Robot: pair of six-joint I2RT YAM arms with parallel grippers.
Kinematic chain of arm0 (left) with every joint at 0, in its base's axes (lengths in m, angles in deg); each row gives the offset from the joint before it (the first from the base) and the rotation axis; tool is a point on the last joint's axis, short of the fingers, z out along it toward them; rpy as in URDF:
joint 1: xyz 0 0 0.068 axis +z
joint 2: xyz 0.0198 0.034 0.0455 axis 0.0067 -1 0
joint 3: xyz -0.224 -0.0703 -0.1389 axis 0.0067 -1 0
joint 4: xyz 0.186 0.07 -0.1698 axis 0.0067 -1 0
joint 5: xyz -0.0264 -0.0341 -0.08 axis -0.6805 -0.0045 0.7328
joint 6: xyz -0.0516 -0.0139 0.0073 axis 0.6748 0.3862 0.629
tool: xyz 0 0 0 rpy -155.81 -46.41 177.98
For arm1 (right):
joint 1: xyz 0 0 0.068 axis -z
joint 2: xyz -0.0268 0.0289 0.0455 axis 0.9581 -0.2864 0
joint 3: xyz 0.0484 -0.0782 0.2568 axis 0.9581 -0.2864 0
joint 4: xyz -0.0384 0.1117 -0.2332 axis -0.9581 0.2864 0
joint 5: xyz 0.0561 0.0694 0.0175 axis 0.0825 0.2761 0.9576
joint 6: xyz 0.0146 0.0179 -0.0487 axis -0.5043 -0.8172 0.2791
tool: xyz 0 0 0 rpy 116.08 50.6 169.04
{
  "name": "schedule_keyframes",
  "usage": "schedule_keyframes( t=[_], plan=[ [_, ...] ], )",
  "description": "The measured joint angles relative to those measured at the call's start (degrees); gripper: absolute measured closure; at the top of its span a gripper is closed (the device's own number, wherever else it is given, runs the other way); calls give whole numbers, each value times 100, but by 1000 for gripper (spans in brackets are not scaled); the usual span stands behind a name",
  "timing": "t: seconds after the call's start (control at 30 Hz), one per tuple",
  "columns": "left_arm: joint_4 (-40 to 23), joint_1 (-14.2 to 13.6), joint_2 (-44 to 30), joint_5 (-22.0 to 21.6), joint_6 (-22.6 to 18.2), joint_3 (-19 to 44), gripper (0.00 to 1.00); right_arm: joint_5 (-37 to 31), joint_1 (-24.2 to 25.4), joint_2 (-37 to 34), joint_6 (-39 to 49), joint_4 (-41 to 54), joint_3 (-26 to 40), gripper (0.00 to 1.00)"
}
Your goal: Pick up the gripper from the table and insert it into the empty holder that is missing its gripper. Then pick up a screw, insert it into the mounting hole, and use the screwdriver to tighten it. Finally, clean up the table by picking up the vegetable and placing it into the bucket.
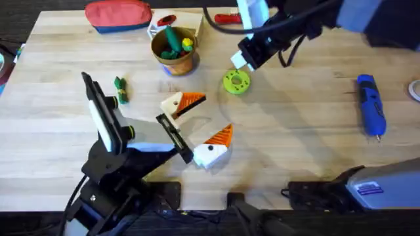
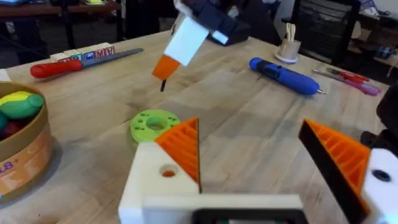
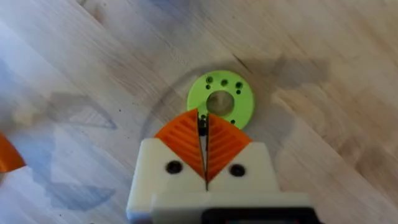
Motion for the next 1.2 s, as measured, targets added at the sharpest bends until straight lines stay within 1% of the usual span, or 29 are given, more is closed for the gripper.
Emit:
schedule_keyframes(
  t=[0.13,0.27,0.4,0.5,0.67,0.83,0.93,1.2],
  plan=[
    [0,0,0,3,0,2,14,0,-51,236,0,395,395,998],
    [1,1,0,114,0,1,14,-2,-296,354,-4,916,897,998],
    [6,1,-1,298,0,0,15,1,-803,378,-70,1402,1484,998],
    [9,0,0,440,0,1,15,1,-1243,388,-161,1556,1721,998],
    [7,0,0,634,0,0,15,2,-1958,388,-359,1610,1848,998],
    [7,2,-1,749,-87,0,14,4,-2447,388,-580,1629,1850,998],
    [7,2,0,782,-95,0,14,4,-2604,388,-701,1627,1850,998],
    [7,0,0,874,-109,0,15,4,-2800,383,-925,1627,1850,998]
  ],
)
